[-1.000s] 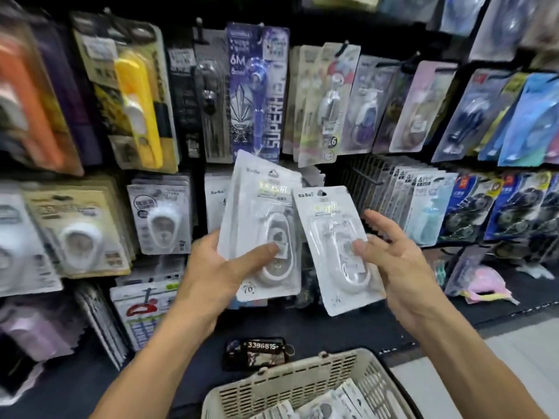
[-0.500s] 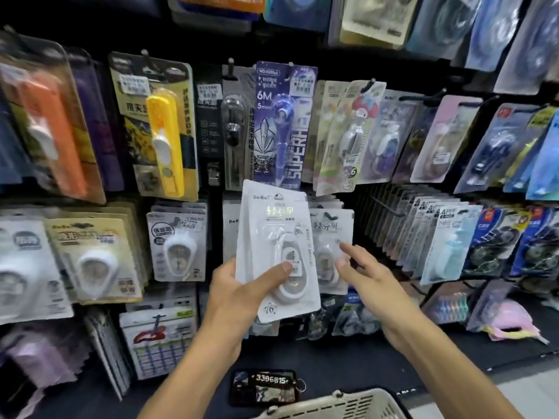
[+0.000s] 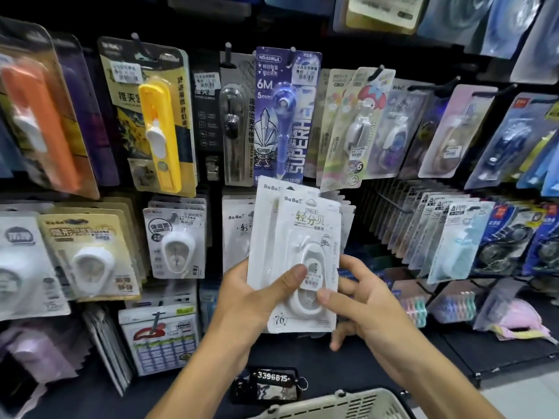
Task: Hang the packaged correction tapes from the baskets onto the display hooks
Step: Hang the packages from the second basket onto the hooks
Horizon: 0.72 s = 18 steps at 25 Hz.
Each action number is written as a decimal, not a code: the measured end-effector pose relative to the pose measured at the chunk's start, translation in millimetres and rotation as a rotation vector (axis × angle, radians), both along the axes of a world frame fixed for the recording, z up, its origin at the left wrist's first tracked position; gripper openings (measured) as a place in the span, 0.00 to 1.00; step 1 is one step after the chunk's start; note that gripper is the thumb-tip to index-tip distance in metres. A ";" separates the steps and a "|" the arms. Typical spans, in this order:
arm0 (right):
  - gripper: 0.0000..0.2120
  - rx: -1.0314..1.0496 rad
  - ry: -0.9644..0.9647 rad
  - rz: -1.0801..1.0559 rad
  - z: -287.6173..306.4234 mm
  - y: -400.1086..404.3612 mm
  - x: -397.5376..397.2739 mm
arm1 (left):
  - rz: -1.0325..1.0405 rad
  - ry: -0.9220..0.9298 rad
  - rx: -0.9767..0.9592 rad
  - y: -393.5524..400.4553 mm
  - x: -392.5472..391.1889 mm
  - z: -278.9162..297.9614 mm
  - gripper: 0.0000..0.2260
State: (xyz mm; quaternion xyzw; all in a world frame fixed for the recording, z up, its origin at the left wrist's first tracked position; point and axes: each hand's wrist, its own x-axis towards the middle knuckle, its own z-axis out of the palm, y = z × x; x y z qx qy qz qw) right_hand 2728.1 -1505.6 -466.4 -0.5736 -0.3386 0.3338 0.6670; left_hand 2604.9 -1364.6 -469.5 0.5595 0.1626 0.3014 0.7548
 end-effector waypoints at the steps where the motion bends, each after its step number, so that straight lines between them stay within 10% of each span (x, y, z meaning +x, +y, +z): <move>1: 0.29 -0.003 -0.020 -0.051 0.1 1.0 -0.2 | 0.031 0.005 -0.003 -0.4 -0.2 0.0 0.18; 18: 0.11 0.061 0.019 -0.715 -19.9 -18.1 7.3 | 0.203 0.023 0.012 2.3 -14.0 3.9 0.14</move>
